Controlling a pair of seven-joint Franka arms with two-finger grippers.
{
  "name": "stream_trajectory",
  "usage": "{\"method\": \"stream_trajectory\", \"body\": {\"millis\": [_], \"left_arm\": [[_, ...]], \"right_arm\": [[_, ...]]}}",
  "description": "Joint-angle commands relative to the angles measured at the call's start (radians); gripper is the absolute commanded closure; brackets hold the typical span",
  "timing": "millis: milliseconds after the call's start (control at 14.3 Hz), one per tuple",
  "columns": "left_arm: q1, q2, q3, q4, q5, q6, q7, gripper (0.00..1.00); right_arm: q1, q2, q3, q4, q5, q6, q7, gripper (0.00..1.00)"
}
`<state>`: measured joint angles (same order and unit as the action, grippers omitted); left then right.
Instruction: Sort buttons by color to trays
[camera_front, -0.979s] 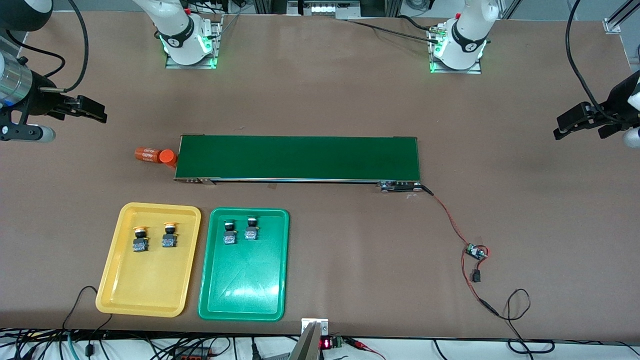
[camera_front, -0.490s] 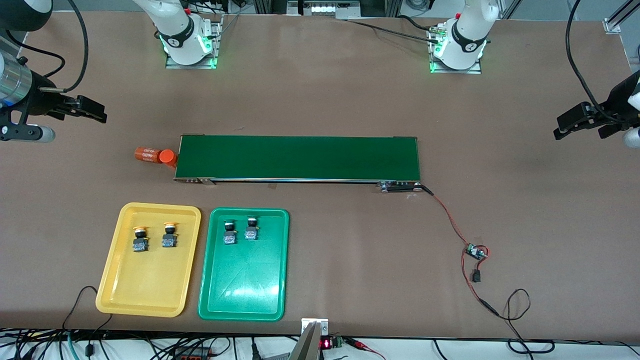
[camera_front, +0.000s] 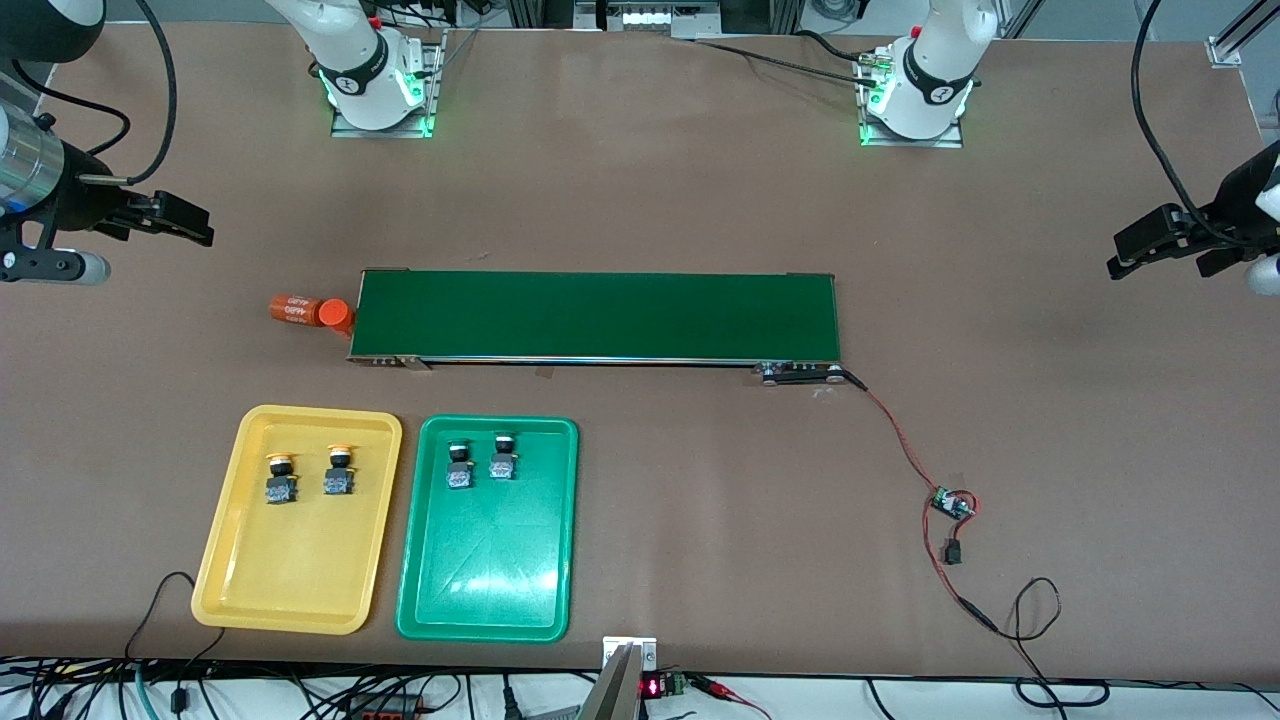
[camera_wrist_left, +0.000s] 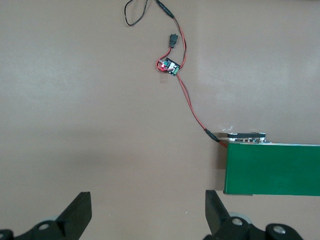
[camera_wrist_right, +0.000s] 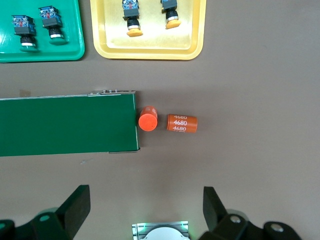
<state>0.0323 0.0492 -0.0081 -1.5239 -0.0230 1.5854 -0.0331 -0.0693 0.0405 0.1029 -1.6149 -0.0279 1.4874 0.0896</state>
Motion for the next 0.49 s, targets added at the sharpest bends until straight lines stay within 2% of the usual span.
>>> {"method": "stream_trajectory", "body": {"millis": [0,420], "left_arm": [[0.006,-0.005,-0.003,-0.002,-0.008,0.005,0.013,0.0],[0.006,-0.005,-0.001,-0.002,-0.008,0.005,0.015,0.0]], "right_arm": [[-0.004,-0.014,0.004,-0.017,0.002,0.019,-0.005,0.0],[-0.003,-0.011,0.005,-0.017,0.002,0.024,-0.004,0.0]]}}
